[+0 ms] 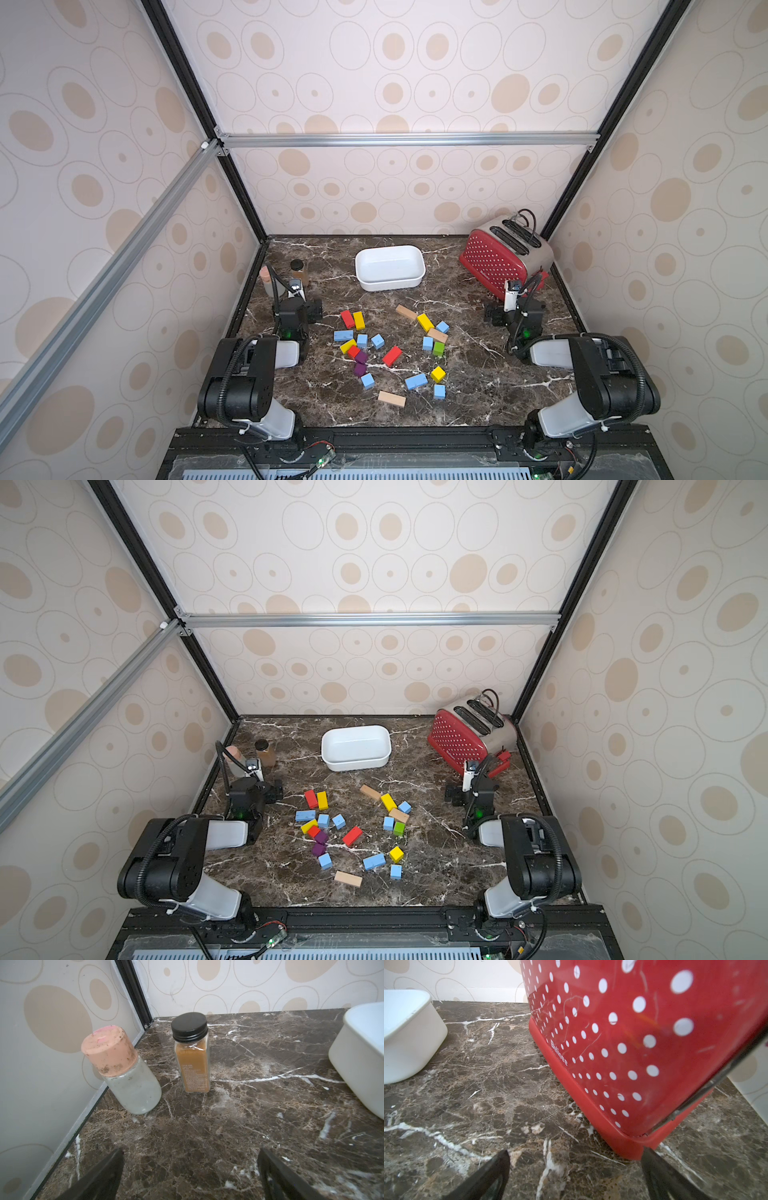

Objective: Pick out the blue building blocks
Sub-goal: Pick up the building block from the center of the board.

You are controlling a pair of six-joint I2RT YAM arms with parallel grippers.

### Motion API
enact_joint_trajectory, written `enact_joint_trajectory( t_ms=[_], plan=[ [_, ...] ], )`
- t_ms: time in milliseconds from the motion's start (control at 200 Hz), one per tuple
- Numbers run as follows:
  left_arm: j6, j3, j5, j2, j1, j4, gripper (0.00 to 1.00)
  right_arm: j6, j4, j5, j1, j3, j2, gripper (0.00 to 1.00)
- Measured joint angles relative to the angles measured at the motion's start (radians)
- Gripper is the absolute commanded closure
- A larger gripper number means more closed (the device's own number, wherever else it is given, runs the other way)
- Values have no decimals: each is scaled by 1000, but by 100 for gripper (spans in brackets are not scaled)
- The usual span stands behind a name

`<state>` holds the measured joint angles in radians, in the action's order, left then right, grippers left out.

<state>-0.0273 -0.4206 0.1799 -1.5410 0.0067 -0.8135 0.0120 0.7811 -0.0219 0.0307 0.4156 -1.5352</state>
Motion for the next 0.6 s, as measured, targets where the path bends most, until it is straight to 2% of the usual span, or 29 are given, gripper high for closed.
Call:
enact_joint_trajectory(
  t_ms=[516,601],
  plan=[
    [-4,0,-2,0,0,0,1,0,1,0,0,0,0,0],
    [-3,-10,-14,10,0,42,1,0,4,0,0,0,0,0]
  ],
)
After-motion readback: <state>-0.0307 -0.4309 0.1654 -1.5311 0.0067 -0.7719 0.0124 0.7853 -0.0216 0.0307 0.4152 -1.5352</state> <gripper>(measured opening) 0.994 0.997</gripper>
